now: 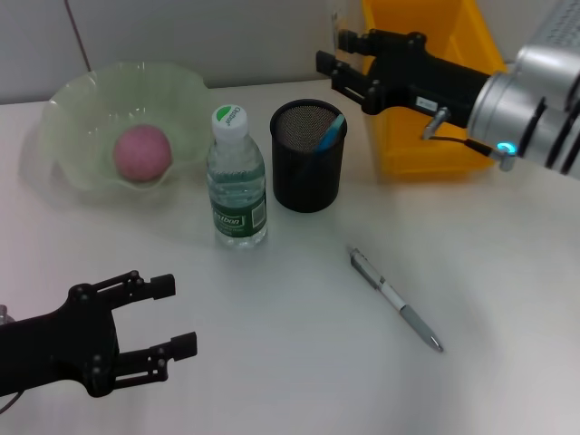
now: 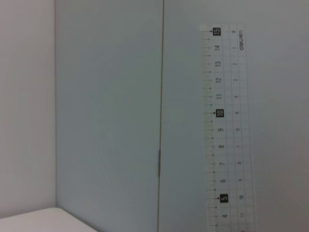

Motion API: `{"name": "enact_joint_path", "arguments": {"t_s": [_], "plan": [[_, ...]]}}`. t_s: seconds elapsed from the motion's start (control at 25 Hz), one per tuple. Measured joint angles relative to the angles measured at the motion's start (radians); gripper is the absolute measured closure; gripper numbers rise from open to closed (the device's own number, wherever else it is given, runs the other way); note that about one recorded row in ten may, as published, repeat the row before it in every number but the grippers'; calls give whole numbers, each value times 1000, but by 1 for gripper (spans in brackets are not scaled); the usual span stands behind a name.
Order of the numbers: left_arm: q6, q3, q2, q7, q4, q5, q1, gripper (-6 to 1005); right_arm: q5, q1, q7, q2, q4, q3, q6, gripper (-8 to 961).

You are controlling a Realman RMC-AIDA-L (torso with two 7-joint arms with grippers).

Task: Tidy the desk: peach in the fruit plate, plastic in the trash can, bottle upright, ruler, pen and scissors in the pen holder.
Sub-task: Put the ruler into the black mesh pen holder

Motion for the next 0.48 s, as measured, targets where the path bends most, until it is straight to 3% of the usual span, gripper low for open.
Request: {"name": "enact_joint_path", "arguments": {"t_s": [0.48], "plan": [[0, 5, 0, 0, 4, 1, -2, 191, 86, 77, -144, 2, 166, -9, 56, 492]]}}
